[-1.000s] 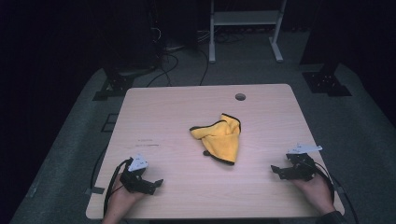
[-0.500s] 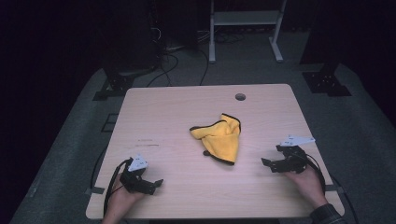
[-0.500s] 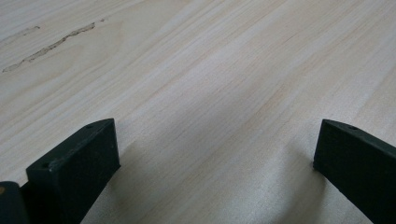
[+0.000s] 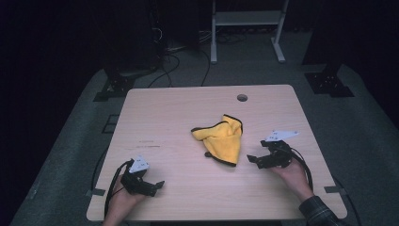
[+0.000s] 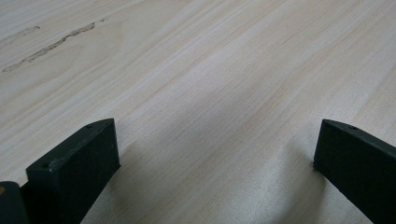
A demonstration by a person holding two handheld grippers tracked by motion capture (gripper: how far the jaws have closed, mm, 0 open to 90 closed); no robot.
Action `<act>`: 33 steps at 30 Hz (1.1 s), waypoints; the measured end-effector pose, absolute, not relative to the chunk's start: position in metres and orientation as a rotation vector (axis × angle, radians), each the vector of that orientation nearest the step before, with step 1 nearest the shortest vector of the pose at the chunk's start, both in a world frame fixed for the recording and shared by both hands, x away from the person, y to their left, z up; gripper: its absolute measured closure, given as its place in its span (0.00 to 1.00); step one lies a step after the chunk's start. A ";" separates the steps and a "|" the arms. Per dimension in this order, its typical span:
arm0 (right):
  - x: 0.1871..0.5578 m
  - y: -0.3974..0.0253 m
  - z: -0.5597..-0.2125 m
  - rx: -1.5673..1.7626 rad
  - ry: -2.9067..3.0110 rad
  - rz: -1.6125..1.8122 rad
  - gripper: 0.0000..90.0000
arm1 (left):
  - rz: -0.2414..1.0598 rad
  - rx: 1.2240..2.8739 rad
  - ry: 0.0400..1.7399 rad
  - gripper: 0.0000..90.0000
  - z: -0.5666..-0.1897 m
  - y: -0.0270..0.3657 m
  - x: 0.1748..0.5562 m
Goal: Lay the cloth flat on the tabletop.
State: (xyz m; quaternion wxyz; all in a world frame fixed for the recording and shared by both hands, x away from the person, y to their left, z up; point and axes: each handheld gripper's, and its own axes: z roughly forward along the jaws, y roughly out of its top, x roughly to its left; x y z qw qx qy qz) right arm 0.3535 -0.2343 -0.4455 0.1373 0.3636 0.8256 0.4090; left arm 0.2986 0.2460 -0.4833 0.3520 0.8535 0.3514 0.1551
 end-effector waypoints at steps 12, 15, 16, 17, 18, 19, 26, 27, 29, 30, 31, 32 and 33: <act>0.372 -0.205 -0.443 1.016 2.402 1.273 0.12 | 0.403 2.206 0.909 0.00 -0.484 0.246 0.299; 0.375 -0.198 -0.445 1.014 2.406 1.293 0.12 | 0.403 2.206 0.910 0.00 -0.484 0.246 0.299; 0.376 -0.196 -0.447 1.013 2.411 1.293 0.12 | 0.403 2.206 0.909 0.00 -0.484 0.246 0.299; 0.376 -0.194 -0.447 1.010 2.415 1.290 0.12 | 0.403 2.206 0.909 0.00 -0.484 0.246 0.299; 0.377 -0.191 -0.449 1.003 2.422 1.287 0.12 | 0.403 2.206 0.909 0.00 -0.484 0.246 0.299; 0.378 -0.188 -0.450 1.001 2.426 1.285 0.12 | 0.403 2.206 0.910 0.00 -0.484 0.246 0.299; 0.385 -0.170 -0.462 0.993 2.470 1.254 0.15 | 0.403 2.206 0.909 0.00 -0.484 0.246 0.299; 0.386 -0.168 -0.463 0.993 2.475 1.248 0.16 | 0.403 2.206 0.909 0.00 -0.484 0.246 0.299; 0.386 -0.166 -0.465 0.990 2.479 1.224 0.31 | 0.403 2.206 0.909 0.00 -0.484 0.246 0.299; 0.385 -0.166 -0.464 0.968 2.479 1.216 0.38 | 0.403 2.206 0.909 0.00 -0.484 0.246 0.299; 0.384 -0.165 -0.463 0.954 2.471 1.209 0.48 | 0.403 2.206 0.909 0.00 -0.484 0.246 0.299; 0.383 -0.166 -0.462 0.946 2.467 1.211 0.55 | 0.403 2.206 0.909 0.00 -0.484 0.246 0.299; 0.383 -0.167 -0.461 0.939 2.467 1.219 0.64 | 0.403 2.206 0.910 0.00 -0.484 0.246 0.299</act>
